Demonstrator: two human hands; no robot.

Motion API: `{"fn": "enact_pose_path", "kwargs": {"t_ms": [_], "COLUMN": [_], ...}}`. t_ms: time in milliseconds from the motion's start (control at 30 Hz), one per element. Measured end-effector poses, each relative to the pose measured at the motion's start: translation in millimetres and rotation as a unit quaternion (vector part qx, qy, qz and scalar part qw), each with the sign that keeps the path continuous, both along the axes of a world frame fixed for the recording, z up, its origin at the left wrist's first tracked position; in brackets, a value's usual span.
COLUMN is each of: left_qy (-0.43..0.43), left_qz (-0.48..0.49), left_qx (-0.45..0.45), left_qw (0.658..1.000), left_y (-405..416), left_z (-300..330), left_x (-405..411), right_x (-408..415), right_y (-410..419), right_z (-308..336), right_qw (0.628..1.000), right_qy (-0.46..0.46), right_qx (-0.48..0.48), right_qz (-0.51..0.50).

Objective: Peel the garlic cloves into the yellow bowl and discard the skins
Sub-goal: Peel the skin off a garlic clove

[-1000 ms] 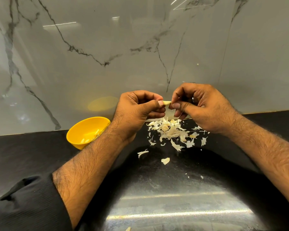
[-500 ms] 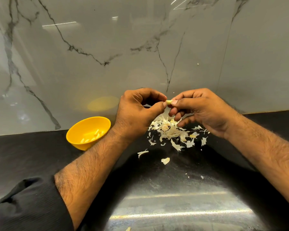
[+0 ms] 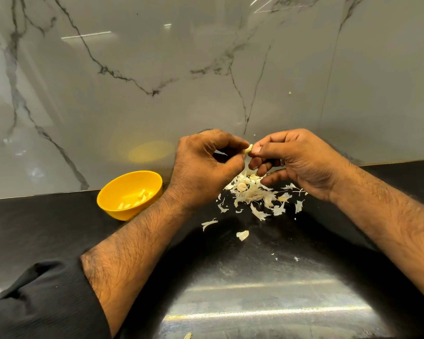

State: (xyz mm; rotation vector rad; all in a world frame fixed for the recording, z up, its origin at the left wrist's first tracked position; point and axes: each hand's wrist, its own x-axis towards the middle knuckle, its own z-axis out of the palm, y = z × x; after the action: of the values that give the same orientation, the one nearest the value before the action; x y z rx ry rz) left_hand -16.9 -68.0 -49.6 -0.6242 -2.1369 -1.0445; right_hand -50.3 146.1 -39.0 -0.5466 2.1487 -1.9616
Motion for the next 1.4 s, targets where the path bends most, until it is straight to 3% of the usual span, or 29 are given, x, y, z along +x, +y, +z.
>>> {"fn": "enact_pose_path", "kwargs": {"t_ms": [367, 867, 1100, 1400], "left_qy": [-0.055, -0.067, -0.054, -0.029], "left_qz": [-0.031, -0.067, -0.039, 0.015], "left_qx": [0.028, -0.011, -0.026, -0.075], "left_qw": [0.998, 0.995, 0.997, 0.997], "left_y": [-1.8, -4.5, -3.0, -0.1], "left_z": [0.6, 4.0, 3.1, 0.9], "left_x": [-1.1, -0.1, 0.3, 0.7], "right_x": [1.5, 0.7, 3.3, 8.1], "right_y": [-1.6, -0.5, -1.8, -2.9], "right_z": [1.9, 1.1, 1.9, 5.5], "right_qw": [0.999, 0.994, 0.985, 0.948], "right_qy": [0.037, 0.099, 0.144, 0.251], "right_qx": [0.027, 0.047, 0.093, 0.182], "right_qz": [0.001, -0.020, -0.020, -0.071]}}
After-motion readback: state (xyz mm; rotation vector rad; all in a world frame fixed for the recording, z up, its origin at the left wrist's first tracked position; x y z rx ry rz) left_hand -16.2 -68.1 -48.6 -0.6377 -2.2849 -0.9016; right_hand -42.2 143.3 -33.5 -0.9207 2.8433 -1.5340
